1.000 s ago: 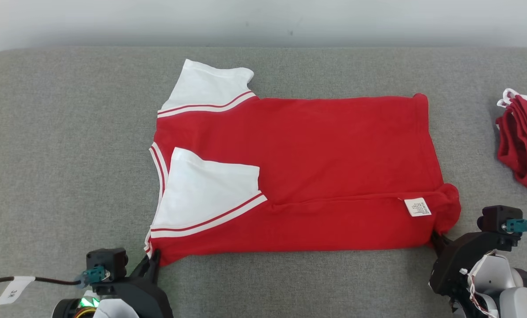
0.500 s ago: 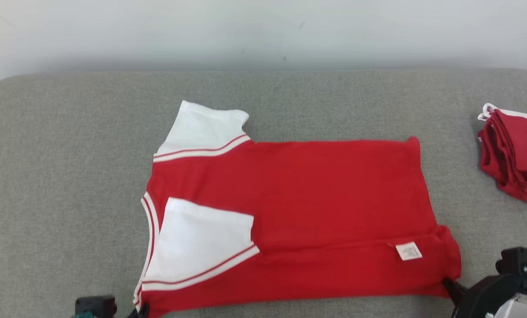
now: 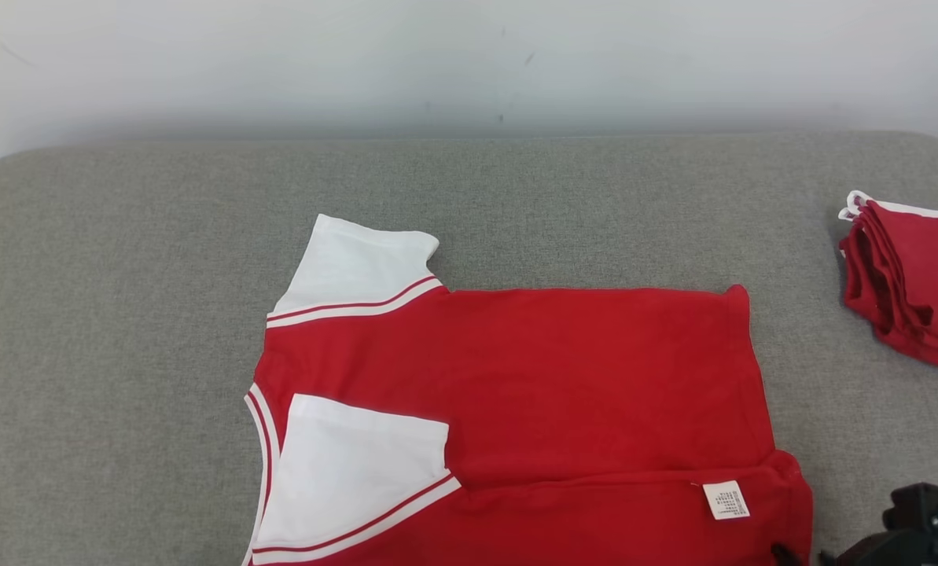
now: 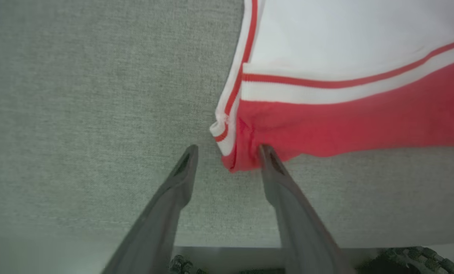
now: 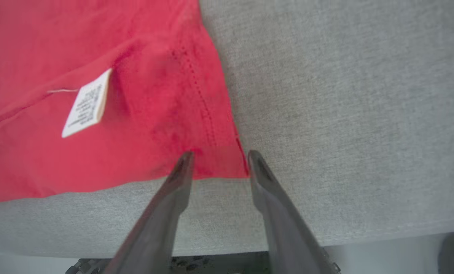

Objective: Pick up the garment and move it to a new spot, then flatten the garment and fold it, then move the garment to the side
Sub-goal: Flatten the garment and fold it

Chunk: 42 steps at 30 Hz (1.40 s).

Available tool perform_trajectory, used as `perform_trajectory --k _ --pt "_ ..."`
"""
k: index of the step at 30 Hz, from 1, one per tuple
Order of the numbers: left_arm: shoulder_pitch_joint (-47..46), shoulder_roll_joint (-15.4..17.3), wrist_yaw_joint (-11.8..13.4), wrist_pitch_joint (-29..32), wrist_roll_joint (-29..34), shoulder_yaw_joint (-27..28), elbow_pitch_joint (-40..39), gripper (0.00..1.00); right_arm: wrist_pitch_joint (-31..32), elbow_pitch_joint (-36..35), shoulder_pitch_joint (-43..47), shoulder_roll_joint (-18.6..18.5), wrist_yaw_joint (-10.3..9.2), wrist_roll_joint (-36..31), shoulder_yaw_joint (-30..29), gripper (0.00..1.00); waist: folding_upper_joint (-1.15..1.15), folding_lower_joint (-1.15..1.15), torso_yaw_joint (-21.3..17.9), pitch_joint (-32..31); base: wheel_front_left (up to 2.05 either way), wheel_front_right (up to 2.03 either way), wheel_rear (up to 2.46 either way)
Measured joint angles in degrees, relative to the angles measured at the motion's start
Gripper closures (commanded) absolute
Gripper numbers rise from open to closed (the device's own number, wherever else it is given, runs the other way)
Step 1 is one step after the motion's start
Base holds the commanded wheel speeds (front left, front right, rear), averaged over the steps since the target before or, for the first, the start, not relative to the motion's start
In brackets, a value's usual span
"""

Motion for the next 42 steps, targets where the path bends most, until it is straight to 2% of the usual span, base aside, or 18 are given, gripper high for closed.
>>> perform_trajectory --k 6,11,15,18,21,23,30,35,42 --pt "-1.5 2.1 0.6 -2.2 0.9 2.7 -0.1 0.0 -5.0 -2.7 -4.9 0.0 0.0 -5.0 -1.4 0.0 0.0 0.0 -0.2 0.0 0.0 0.0 0.0" --pt "-10.0 3.4 -0.4 -3.0 2.2 5.3 -2.5 0.0 -8.4 -5.9 -12.2 -0.1 0.0 -7.7 0.4 0.0 0.0 0.0 -0.1 1.0 0.0 0.0 0.0" --pt "-20.9 3.2 -3.9 0.7 2.9 3.6 0.5 0.0 -7.4 -5.8 -19.1 -2.0 0.0 -9.4 4.8 0.0 0.0 0.0 -0.2 2.9 0.0 0.0 0.0" --pt "-31.2 1.7 -7.3 4.7 3.8 1.2 5.7 0.0 -6.9 -4.6 -25.1 -4.2 0.0 -10.5 7.7 0.0 0.0 0.01 -0.5 4.9 0.0 0.0 0.0" --pt "-40.8 -0.4 -10.7 6.3 4.2 0.2 11.6 0.0 -6.4 -2.8 -29.9 -5.2 0.0 -10.5 11.3 0.0 0.01 0.01 -0.9 7.3 0.0 0.0 0.0" --pt "-45.8 -1.1 -12.0 6.9 4.5 0.0 15.8 0.0 -6.5 -1.8 -33.0 -5.4 0.0 -10.3 13.0 0.0 0.01 0.01 -1.4 8.9 0.0 0.0 0.0" --pt "-57.0 -0.3 -16.7 8.7 6.3 -0.8 27.0 0.0 -8.5 0.8 -38.7 -6.0 0.0 -9.6 16.7 0.0 0.01 0.02 -4.6 14.2 0.0 0.0 0.0" --pt "-61.6 -0.1 -18.2 9.6 6.8 -1.3 31.3 0.0 -10.3 1.5 -39.9 -5.9 0.0 -9.3 17.1 0.0 0.01 0.02 -7.2 17.6 0.0 0.0 0.0" --pt "-64.0 0.5 -18.1 10.5 7.7 -2.0 35.9 0.0 -11.9 2.1 -39.8 -6.0 0.0 -9.2 16.4 0.0 0.01 0.02 -9.8 21.3 0.0 0.0 0.0"
